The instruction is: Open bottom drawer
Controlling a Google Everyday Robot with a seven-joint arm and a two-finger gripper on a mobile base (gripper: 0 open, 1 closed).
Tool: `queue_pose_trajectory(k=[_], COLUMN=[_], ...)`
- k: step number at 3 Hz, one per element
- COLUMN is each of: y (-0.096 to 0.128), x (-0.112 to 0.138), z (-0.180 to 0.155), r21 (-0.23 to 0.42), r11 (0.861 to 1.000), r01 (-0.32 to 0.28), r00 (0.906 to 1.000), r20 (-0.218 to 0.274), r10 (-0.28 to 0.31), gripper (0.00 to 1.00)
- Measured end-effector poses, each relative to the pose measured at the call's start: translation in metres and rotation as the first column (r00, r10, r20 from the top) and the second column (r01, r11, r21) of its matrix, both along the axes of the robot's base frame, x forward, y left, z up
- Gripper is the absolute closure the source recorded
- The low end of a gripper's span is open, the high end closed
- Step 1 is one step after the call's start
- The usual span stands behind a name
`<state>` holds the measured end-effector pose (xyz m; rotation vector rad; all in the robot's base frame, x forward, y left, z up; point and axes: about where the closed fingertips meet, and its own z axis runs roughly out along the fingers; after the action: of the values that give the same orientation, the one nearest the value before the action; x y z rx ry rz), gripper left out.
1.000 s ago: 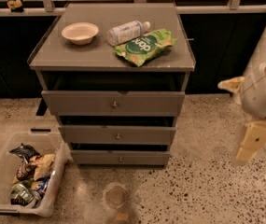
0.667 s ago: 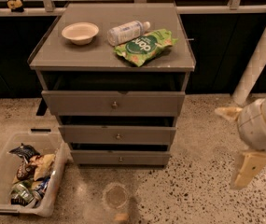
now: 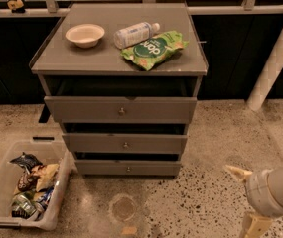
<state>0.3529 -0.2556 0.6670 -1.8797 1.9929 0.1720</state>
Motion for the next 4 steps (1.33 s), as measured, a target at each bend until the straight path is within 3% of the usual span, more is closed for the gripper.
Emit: queue_pose_trajectory(k=[1,2,3,4], y=[-0.008,-0.013,-0.012,0.008], x=[-0.018,-0.033,-0.033,-0.025], z=[-0.082,-0.164,-0.235,-0.297], r21=[0.034,0.005,-0.004,0.032], r11=[0.999,0.998,0.991,0.985], r01=[0.026,0.065,0.134,0.167], r00=[0.9974,0.9877,0.9701,0.9489], r20=[-0.069,-0.143,-0.203,-0.277], r10=[-0.023,-0.064,-0.132,-0.152], gripper=[0.00,0.00,0.00,0.00])
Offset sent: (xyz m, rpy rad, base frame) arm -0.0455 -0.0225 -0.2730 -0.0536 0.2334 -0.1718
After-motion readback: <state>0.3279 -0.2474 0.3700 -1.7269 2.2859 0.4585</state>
